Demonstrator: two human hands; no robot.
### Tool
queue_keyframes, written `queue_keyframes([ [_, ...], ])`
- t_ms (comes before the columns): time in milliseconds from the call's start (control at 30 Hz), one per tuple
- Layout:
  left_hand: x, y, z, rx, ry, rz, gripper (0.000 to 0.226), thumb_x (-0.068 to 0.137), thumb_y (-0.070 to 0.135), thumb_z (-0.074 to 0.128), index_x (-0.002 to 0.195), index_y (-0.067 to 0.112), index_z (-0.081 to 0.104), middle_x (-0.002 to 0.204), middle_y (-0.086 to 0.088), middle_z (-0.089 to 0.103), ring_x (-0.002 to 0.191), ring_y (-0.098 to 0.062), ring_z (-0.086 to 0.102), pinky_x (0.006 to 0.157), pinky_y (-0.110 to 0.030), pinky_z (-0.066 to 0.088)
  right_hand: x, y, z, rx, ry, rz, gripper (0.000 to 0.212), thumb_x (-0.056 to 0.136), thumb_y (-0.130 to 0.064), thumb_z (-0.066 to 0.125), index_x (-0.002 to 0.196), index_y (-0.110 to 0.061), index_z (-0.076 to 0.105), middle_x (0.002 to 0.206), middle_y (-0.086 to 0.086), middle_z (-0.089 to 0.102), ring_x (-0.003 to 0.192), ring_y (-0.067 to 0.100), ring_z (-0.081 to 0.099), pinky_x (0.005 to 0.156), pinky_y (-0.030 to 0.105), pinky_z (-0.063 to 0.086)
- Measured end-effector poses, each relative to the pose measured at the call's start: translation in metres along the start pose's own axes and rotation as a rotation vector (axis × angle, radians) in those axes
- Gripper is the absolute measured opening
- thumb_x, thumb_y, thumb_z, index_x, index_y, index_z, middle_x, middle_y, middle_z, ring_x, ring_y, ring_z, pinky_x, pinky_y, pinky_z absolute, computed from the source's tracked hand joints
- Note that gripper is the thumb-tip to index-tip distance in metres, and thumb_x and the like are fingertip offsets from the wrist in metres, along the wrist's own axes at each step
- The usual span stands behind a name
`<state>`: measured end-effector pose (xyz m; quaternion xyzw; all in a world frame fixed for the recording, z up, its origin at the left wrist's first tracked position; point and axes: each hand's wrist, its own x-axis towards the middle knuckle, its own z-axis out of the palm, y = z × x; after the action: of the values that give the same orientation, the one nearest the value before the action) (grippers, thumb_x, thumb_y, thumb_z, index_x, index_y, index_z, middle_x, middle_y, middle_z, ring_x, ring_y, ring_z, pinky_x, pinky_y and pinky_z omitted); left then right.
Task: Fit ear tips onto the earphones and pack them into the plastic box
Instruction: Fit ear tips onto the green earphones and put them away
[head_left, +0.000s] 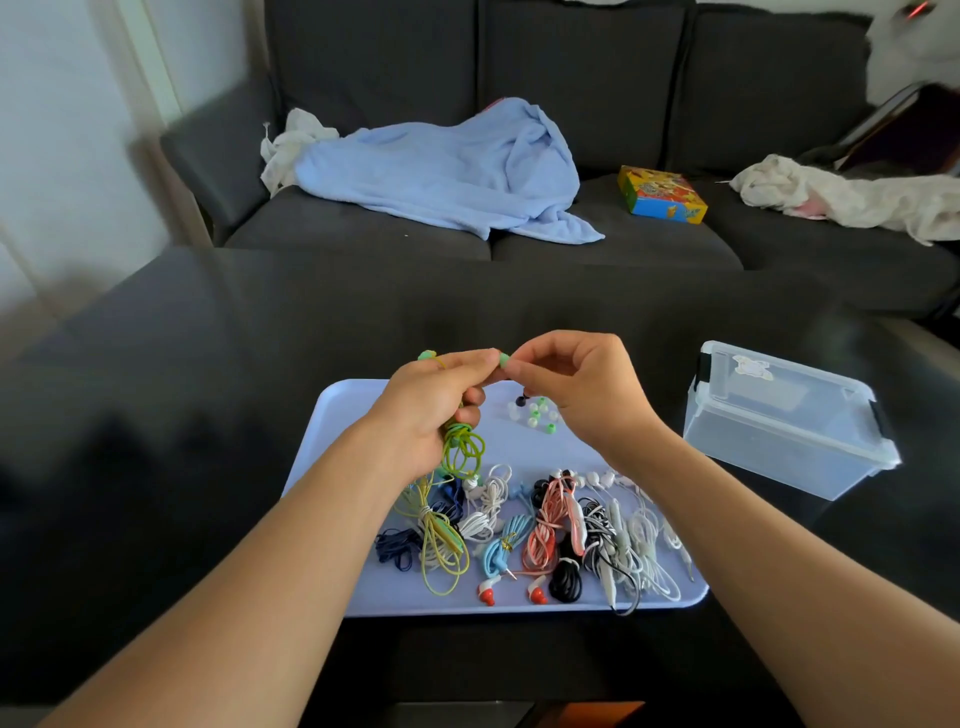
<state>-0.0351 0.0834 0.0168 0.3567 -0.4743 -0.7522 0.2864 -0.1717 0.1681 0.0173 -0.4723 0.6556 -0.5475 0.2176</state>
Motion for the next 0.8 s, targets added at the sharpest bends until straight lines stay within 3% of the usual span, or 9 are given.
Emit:
queue_keyframes([
  [67, 0.000, 0.000, -0.004, 0.018, -0.001, -0.020, 0.008, 0.092, 0.015, 0.069, 0.091, 0.007, 0.072, 0.082, -0.003, 0.074, 0.048, -0.004, 0.039, 0.039, -0.013, 0.032, -0.001, -0.001, -0.003, -0.029, -0.036, -0.039, 0.004, 0.085, -0.009, 0.078, 0.085, -0.005, 0.076, 0.079, 0.015, 0.074, 0.074, 0.036, 0.068, 0.073, 0.043, 0.059],
  [200, -0.003, 0.000, -0.008, 0.063, -0.100, -0.074, 0.012, 0.090, 0.022, 0.071, 0.092, 0.010, 0.072, 0.079, 0.001, 0.073, 0.050, -0.004, 0.039, 0.038, -0.012, 0.030, -0.005, -0.001, -0.008, -0.001, -0.075, -0.053, 0.010, 0.079, -0.007, 0.082, 0.082, -0.004, 0.073, 0.075, 0.013, 0.073, 0.066, 0.022, 0.067, 0.071, 0.035, 0.060],
  [333, -0.006, 0.000, -0.008, 0.124, -0.174, -0.100, 0.012, 0.089, 0.020, 0.069, 0.095, 0.010, 0.071, 0.070, 0.005, 0.069, 0.051, -0.003, 0.038, 0.037, -0.011, 0.027, -0.006, -0.002, -0.016, 0.078, -0.156, -0.033, 0.029, 0.073, -0.005, 0.084, 0.098, -0.003, 0.071, 0.081, 0.016, 0.074, 0.075, 0.034, 0.072, 0.077, 0.037, 0.061],
  [467, -0.009, 0.002, -0.008, 0.191, -0.220, -0.123, 0.015, 0.092, 0.015, 0.067, 0.104, 0.008, 0.068, 0.070, 0.004, 0.070, 0.050, -0.002, 0.037, 0.037, -0.011, 0.026, -0.004, -0.003, -0.024, 0.020, -0.294, -0.024, 0.042, 0.074, -0.001, 0.083, 0.114, -0.006, 0.072, 0.075, 0.007, 0.072, 0.070, 0.021, 0.066, 0.079, 0.039, 0.060],
  [633, -0.010, 0.002, -0.010, 0.228, -0.264, -0.139, 0.013, 0.085, 0.011, 0.071, 0.098, 0.008, 0.069, 0.068, 0.004, 0.068, 0.047, -0.002, 0.036, 0.036, -0.011, 0.024, -0.004, -0.004, -0.023, -0.060, -0.460, -0.013, 0.027, 0.076, -0.003, 0.082, 0.103, -0.003, 0.077, 0.074, 0.008, 0.072, 0.062, 0.010, 0.058, 0.061, 0.024, 0.051],
  [800, -0.010, 0.003, -0.011, 0.226, -0.281, -0.160, 0.010, 0.085, 0.011, 0.069, 0.095, 0.007, 0.068, 0.063, 0.003, 0.063, 0.046, -0.002, 0.037, 0.036, -0.011, 0.024, -0.004, -0.003, -0.024, -0.089, -0.462, -0.056, 0.021, 0.079, -0.006, 0.080, 0.100, -0.003, 0.079, 0.081, 0.026, 0.071, 0.061, 0.015, 0.056, 0.059, 0.023, 0.050],
])
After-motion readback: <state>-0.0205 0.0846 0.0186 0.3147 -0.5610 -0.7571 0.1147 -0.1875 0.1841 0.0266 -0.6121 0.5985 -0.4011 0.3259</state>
